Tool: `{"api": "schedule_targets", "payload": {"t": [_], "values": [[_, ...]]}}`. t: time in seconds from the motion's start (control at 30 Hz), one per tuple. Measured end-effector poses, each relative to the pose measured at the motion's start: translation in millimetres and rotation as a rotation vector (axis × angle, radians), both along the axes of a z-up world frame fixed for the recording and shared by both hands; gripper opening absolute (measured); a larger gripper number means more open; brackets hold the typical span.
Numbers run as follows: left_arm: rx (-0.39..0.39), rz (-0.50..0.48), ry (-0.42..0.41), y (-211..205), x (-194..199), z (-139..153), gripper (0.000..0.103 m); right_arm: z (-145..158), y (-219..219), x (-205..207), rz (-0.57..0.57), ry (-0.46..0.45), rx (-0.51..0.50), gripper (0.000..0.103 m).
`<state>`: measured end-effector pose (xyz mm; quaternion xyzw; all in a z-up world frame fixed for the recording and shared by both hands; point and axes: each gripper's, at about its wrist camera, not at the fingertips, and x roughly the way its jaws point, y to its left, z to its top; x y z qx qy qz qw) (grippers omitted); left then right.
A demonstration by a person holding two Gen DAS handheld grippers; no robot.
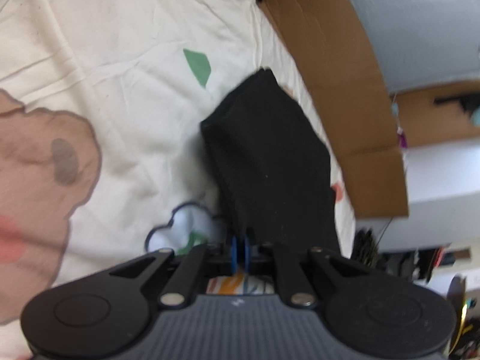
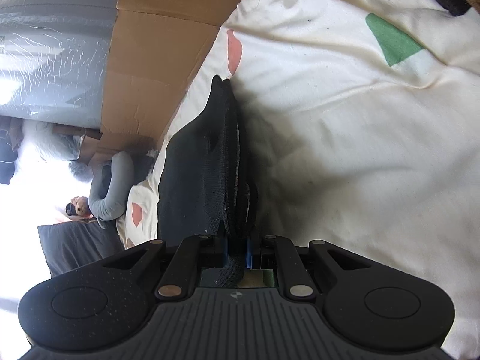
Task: Fold clothes
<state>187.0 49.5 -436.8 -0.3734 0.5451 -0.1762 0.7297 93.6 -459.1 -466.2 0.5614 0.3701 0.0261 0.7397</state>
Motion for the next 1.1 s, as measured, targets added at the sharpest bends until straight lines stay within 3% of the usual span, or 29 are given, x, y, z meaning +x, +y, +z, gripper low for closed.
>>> {"api": "schedule_targets", "payload": {"t": [0.4, 0.8, 0.93, 1.1], "values": [[0.095, -0.175, 0.065, -12.4, -22.8, 16.7, 0.005, 22.2, -6.3, -9.5, 0.048, -0.004, -0.045, 0.01], [0.092, -0.378, 0.157, -56.9, -35.2, 4.8, 0.005, 42.5, -32.7, 0.0, 0.061, -0.022, -0.124, 0.01], [0.084, -0.413, 0.197, -72.5, -36.6, -2.2, 0.005, 46.1, -40.0, 6.5, 0.063, -0.029, -0.147, 0.01], [0.041, -0.374, 0.288, -86.4, -40.7, -13.6, 0.005, 51.0, -50.8, 15.6, 0.057, -0.04, -0.175, 0.01]]}}
